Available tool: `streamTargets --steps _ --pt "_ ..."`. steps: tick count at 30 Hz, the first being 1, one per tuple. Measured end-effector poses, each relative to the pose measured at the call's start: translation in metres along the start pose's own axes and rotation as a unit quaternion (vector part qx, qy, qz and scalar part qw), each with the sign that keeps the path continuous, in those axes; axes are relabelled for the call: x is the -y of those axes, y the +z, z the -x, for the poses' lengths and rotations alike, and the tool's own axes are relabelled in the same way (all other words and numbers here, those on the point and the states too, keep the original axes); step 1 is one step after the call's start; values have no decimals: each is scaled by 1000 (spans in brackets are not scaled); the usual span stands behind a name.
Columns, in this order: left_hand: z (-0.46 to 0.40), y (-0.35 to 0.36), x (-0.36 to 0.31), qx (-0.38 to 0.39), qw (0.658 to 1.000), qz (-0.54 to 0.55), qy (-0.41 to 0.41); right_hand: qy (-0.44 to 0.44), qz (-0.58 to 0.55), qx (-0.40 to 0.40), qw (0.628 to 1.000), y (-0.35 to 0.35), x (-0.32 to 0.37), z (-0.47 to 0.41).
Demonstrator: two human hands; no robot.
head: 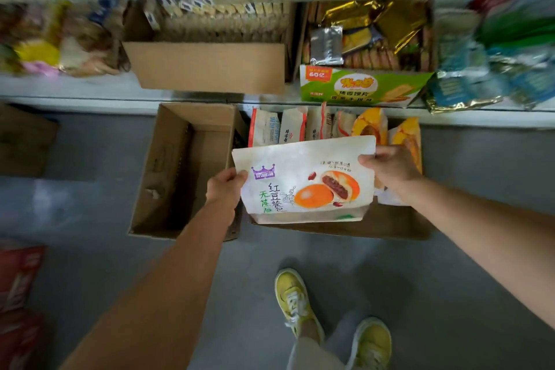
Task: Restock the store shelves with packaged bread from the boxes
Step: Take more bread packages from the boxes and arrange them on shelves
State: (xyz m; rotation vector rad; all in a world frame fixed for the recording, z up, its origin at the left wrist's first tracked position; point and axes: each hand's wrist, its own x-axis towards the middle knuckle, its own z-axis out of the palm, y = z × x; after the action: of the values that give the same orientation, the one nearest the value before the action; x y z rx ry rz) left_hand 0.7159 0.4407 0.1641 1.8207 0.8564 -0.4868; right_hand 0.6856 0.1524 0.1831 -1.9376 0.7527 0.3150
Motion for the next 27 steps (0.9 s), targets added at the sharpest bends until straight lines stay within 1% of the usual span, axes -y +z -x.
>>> streamTargets --steps 5,10,12,18,22,25,27 --pt "70 -31 -68 -7 998 13 55 -62 15 2 998 -65 68 45" --pt "143 -61 -130 0 995 52 84 -125 -72 35 989 -127 137 108" --pt "167 -71 -151 6 993 67 98 -144 -108 35 983 -148 161 132" --pt "233 -95 -218 29 980 129 151 -201 -176 -62 962 -199 233 191" --pt "268 -109 -261 58 965 174 185 -263 -218 -88 936 -229 282 221" --pt "285 -116 -289 81 948 213 222 -287 -240 -111 921 -255 318 239" --pt "296 -118 -303 92 941 241 220 -304 -246 -123 912 -271 342 249"
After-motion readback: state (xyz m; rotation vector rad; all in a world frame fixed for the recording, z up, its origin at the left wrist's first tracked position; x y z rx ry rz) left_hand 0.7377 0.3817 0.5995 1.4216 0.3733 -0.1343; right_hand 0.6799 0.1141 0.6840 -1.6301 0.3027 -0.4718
